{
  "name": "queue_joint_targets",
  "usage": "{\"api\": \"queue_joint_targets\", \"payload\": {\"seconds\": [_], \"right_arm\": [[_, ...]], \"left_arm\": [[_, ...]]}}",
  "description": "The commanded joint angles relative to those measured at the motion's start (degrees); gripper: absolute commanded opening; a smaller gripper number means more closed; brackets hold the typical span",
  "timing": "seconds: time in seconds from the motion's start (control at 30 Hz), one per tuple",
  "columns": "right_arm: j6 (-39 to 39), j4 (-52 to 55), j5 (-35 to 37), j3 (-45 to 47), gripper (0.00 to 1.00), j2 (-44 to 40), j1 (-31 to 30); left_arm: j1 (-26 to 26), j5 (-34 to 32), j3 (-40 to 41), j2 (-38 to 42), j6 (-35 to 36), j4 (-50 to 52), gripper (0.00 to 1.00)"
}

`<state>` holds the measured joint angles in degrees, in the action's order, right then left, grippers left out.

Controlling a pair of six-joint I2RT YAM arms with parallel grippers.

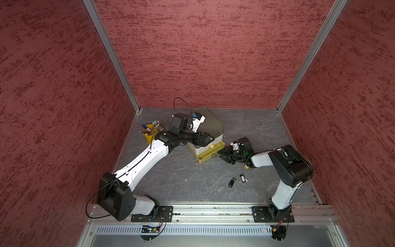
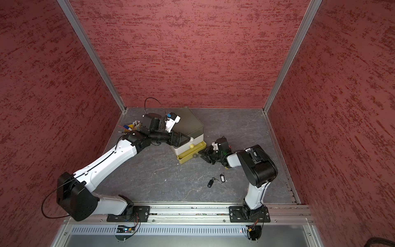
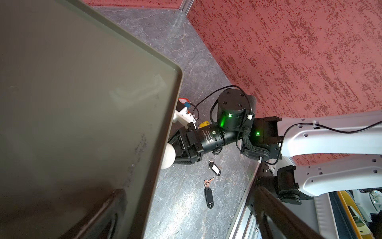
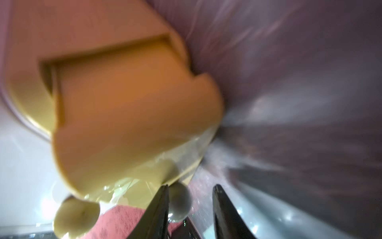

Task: Take the keys out of the drawer
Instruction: Close the drawer in the storage box.

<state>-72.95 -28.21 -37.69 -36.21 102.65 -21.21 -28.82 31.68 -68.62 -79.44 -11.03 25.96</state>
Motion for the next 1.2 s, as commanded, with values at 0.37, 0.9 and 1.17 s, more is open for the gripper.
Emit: {"api": "queue_joint_targets", "payload": {"seconds": [0.37,0.9,1.17], "right_arm": [[-1.9,-4.9,5.7,1.7,0.4,0.7,0.5],[-4.7,-8.4,5.2,-2.7,0.4,6.0,0.5],[-6.5,-11.1,5.2,-3.2,0.39,8.2,0.3]], "left_arm": [[0.5,0.1,1.3,0.2,-0.4,1.3,1.0],[0.6,-0.4,0.6,-0.5,0.2,2.0,1.0],[0.6,-0.5,0.3,-0.4,0.7,2.8,1.0]]}}
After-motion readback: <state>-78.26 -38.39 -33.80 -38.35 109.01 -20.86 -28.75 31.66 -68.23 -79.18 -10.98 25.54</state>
